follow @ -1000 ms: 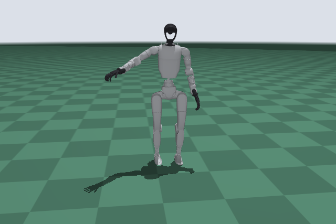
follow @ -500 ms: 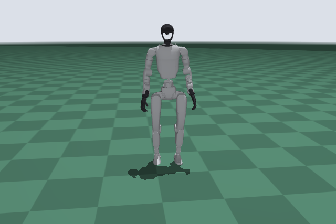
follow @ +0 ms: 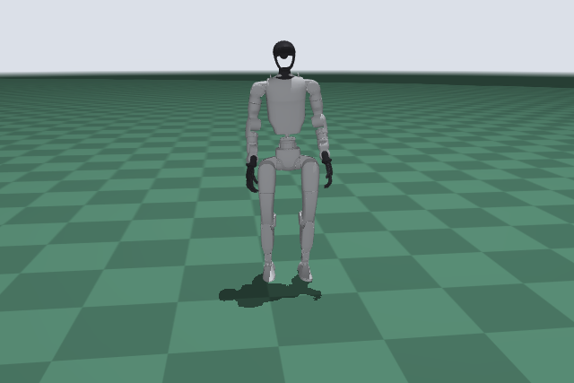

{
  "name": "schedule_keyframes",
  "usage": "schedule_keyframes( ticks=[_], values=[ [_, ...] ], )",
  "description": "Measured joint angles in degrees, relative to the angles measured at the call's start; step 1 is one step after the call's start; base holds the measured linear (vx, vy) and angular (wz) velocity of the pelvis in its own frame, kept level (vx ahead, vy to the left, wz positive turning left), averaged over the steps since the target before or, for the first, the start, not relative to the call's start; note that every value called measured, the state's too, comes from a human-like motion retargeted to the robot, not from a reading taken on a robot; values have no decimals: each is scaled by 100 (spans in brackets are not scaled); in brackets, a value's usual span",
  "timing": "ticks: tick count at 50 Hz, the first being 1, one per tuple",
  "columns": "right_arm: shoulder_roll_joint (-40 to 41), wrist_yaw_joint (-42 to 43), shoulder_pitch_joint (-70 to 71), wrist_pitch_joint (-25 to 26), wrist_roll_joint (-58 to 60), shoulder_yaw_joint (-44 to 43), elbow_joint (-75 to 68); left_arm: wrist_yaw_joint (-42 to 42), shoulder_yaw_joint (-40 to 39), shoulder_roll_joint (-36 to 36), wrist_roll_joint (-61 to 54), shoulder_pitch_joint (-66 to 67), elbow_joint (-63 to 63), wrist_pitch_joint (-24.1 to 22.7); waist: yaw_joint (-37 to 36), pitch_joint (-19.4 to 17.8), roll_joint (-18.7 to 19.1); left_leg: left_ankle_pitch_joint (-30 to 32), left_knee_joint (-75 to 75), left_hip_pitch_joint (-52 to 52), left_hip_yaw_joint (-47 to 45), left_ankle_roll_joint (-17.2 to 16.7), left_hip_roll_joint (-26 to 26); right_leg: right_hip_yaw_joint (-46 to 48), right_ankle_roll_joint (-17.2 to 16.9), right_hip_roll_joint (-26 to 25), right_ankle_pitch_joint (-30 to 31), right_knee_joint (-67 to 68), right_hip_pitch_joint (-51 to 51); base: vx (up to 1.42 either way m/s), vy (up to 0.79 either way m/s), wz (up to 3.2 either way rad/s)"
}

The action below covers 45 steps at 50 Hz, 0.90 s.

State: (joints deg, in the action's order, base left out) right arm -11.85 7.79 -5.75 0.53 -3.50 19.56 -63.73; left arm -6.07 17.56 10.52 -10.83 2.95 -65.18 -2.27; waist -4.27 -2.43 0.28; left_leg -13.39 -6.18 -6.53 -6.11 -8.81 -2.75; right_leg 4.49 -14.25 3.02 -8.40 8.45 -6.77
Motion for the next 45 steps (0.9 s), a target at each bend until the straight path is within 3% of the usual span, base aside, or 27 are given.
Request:
schedule_keyframes(
  ticks=[10,28,35,45],
  values=[
    [-47,577,21,-55,892,374,222,-372,67,-9,131,-96,0,-145,23,-53,22,31,33,1,11,-4,-15,-28,121,-5,68,-215,-88,0,0,0],
    [-127,603,-60,-138,868,239,635,-548,82,12,300,-230,252,-178,-45,-150,-43,22,16,112,132,-2,-52,105,91,35,59,-169,-5,0,0,2],
    [-340,737,-284,-336,-9,-161,1859,-559,-39,61,176,-6,548,-180,62,-213,-35,16,33,124,201,-30,-83,166,81,56,86,-284,-67,0,0,0],
    [-812,488,-452,-673,-2301,171,5207,-656,-376,246,-119,609,1059,-107,-36,-168,-95,-58,26,123,131,-31,-111,83,114,89,-2,-241,-26,2,2,-4]
  ],
)
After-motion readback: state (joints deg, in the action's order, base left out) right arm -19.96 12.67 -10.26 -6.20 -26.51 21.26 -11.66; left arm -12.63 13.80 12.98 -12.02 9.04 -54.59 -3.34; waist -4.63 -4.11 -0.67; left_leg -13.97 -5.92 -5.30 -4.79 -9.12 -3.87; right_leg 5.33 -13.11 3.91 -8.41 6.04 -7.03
